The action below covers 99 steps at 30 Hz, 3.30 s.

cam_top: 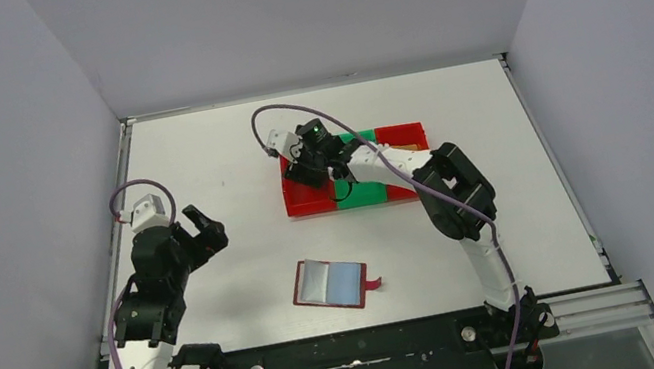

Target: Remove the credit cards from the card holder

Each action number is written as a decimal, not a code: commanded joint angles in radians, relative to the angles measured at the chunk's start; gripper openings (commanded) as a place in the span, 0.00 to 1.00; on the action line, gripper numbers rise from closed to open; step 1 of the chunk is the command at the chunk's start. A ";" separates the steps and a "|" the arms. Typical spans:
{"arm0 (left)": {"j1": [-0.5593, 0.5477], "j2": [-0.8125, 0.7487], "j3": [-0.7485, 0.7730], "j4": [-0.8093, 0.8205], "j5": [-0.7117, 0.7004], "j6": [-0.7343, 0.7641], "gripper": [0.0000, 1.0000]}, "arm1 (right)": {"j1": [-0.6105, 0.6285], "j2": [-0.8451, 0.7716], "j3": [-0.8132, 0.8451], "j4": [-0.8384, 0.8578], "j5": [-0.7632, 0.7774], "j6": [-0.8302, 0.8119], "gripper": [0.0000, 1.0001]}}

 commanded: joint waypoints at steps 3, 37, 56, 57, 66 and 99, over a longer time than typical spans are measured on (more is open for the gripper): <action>0.012 -0.006 0.008 0.064 0.012 0.020 0.92 | -0.016 -0.104 0.050 -0.013 -0.098 0.179 0.73; 0.020 0.009 0.012 0.060 0.010 0.016 0.92 | 0.176 -0.593 -0.337 0.124 0.412 0.659 0.81; 0.021 0.028 0.005 0.070 0.035 0.020 0.91 | 0.493 -0.861 -0.734 -0.320 0.558 1.744 0.85; 0.020 0.031 0.006 0.069 0.035 0.020 0.91 | 0.518 -0.833 -0.714 -0.349 0.581 1.777 0.85; 0.020 0.035 0.005 0.070 0.040 0.019 0.91 | 0.648 -0.577 -0.505 -0.630 0.677 2.033 0.92; 0.020 0.058 -0.007 0.090 0.093 0.025 0.88 | 0.615 -0.258 -0.409 -0.767 0.597 2.051 0.62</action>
